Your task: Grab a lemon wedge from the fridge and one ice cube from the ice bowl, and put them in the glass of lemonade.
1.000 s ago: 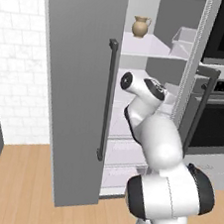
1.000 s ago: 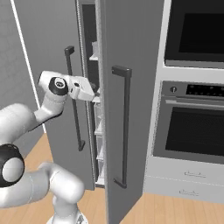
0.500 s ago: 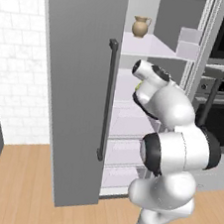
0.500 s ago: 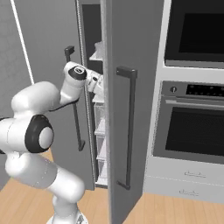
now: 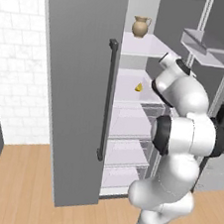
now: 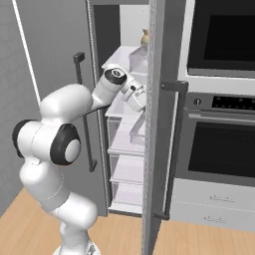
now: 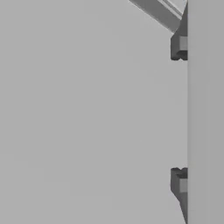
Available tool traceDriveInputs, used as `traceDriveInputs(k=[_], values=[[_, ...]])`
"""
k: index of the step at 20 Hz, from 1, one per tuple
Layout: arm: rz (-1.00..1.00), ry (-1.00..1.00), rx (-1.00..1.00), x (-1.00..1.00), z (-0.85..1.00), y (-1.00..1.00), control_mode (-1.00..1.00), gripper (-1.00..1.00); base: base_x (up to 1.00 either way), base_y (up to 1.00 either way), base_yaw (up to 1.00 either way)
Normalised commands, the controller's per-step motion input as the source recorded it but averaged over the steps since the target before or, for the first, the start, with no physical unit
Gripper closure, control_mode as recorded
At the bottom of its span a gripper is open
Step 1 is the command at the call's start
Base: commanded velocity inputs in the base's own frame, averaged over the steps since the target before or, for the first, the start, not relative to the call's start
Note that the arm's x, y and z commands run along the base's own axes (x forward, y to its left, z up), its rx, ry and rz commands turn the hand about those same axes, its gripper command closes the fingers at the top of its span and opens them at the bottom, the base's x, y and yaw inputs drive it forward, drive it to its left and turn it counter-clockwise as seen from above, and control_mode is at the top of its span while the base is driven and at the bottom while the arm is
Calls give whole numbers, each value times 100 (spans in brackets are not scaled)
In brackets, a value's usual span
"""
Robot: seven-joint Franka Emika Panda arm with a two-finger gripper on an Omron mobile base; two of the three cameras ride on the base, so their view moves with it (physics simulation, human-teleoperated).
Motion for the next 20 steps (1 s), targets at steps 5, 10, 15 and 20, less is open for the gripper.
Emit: traceDriveInputs(k=[5,10,15,20], values=[[12,-7,8,-100,5,-10,-100,-100,0,0,0],[41,10,4,-35,0,100,-100,-100,0,0,0],[54,24,22,0,0,99,-100,-100,0,0,0],[50,32,32,-2,0,91,-100,-100,0,0,0]])
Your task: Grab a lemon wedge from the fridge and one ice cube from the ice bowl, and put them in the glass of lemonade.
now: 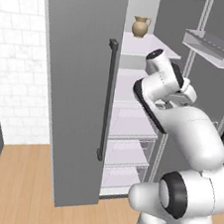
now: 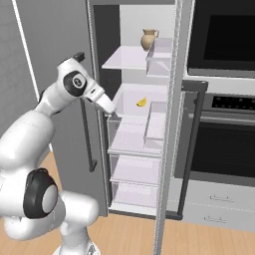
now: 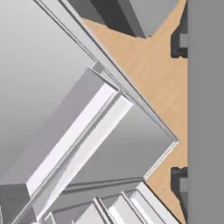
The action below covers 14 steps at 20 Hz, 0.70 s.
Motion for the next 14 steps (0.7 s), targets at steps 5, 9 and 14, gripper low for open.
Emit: traceDriveInputs(k=[5,9,14], values=[[37,4,48,-80,-25,12,-100,-100,0,0,0],[13,-17,11,-100,-19,1,-100,-100,0,0,0],[21,-38,0,-69,0,0,-100,-100,0,0,0]])
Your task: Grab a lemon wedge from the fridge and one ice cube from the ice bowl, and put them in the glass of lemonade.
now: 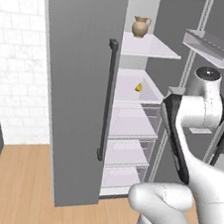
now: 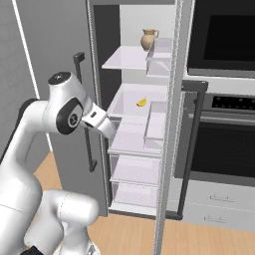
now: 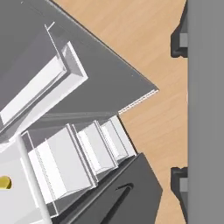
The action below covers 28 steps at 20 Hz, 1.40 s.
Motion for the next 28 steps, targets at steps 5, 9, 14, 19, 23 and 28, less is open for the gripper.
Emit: traceDriveInputs(k=[5,9,14,19,23,28], values=[[12,-17,0,-12,0,-2,-100,-100,0,0,0],[0,2,0,55,0,0,-100,-100,0,0,0],[0,7,0,51,0,0,-100,-100,0,0,0],[0,0,0,7,0,-5,100,-100,28,-30,3],[0,0,0,0,0,0,100,-100,64,-10,2],[0,0,0,0,0,0,100,-100,84,0,0]])
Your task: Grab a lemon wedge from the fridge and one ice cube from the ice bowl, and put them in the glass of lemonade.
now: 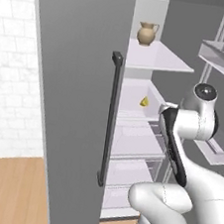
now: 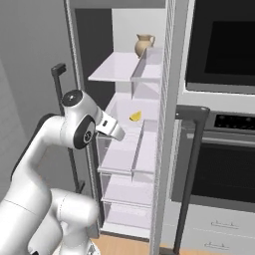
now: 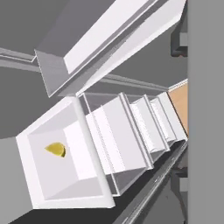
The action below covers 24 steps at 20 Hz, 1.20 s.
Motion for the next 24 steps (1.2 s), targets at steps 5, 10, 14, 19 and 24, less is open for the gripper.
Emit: traceDriveInputs(k=[5,10,14,19,24], values=[[0,0,0,0,0,0,100,-100,60,-6,3],[3,1,0,29,-9,-1,-100,-100,34,-1,4],[9,3,0,94,-46,0,-100,-100,0,0,0],[11,3,0,90,-36,-12,-100,-100,0,0,0],[8,3,0,69,-21,-15,-100,-100,0,0,0]])
